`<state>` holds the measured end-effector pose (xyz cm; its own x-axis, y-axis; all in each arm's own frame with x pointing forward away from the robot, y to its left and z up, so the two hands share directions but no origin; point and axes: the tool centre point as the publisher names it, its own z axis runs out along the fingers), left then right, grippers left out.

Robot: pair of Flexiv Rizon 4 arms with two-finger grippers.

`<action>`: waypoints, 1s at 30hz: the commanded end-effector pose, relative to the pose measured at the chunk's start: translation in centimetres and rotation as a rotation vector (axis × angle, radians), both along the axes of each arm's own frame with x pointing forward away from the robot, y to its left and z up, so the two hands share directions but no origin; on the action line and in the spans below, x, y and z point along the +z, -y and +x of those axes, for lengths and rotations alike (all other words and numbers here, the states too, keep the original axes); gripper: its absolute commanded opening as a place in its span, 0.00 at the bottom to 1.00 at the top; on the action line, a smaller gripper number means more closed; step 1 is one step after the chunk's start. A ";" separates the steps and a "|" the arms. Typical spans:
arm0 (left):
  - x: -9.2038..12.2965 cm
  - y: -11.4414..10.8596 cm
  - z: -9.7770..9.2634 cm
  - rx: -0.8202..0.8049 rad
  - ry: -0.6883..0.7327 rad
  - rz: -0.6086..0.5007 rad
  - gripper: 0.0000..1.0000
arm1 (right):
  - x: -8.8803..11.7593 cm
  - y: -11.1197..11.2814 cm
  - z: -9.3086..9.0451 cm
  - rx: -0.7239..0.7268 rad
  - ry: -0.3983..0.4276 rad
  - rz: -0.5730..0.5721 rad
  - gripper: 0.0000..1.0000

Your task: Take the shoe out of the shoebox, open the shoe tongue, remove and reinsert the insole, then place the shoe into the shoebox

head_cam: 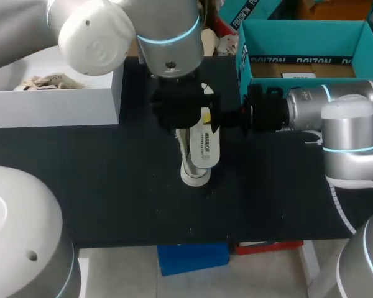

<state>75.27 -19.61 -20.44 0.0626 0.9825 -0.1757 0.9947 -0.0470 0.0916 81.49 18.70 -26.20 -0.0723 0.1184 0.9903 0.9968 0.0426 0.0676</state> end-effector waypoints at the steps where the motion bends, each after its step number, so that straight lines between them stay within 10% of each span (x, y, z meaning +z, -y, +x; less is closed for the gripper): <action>1: -1.0 -1.3 -1.2 -0.016 0.066 -0.154 1.00 | 0.0 -0.1 0.0 -0.002 0.000 -0.002 0.00; 12: -3.6 -6.0 -1.5 0.001 0.011 -0.663 1.00 | 0.0 -0.1 0.0 -0.002 0.000 -0.002 0.00; 30: -4.0 -6.3 -1.5 0.001 -0.002 -0.673 1.00 | 0.0 -0.1 0.0 -0.002 0.000 -0.002 0.00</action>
